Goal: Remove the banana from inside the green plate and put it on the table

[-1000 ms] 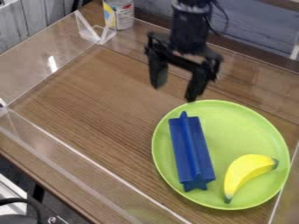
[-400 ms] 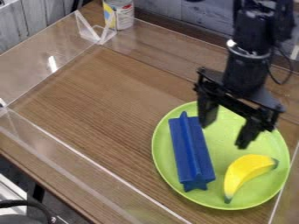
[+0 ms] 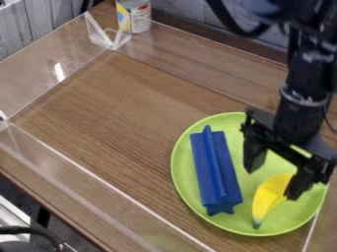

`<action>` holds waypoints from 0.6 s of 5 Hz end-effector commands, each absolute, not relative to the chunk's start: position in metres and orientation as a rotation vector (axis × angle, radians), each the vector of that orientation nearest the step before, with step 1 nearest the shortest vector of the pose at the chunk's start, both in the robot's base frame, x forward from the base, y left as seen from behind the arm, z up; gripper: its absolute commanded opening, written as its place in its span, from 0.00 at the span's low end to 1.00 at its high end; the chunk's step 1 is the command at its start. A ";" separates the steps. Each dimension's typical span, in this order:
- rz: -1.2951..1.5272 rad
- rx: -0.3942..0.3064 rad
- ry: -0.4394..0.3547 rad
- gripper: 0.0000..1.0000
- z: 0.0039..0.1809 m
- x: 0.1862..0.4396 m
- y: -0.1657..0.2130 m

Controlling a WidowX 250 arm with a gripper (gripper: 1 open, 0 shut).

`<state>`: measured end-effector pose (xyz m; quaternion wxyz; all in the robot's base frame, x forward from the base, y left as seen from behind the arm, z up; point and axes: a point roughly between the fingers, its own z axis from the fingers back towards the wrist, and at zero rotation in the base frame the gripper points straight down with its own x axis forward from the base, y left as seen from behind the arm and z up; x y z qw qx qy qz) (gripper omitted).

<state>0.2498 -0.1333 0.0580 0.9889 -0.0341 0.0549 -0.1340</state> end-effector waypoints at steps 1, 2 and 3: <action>-0.282 -0.076 0.081 1.00 0.048 0.255 -0.139; -0.284 -0.080 0.086 1.00 0.033 0.255 -0.140; -0.287 -0.091 0.081 1.00 0.031 0.253 -0.141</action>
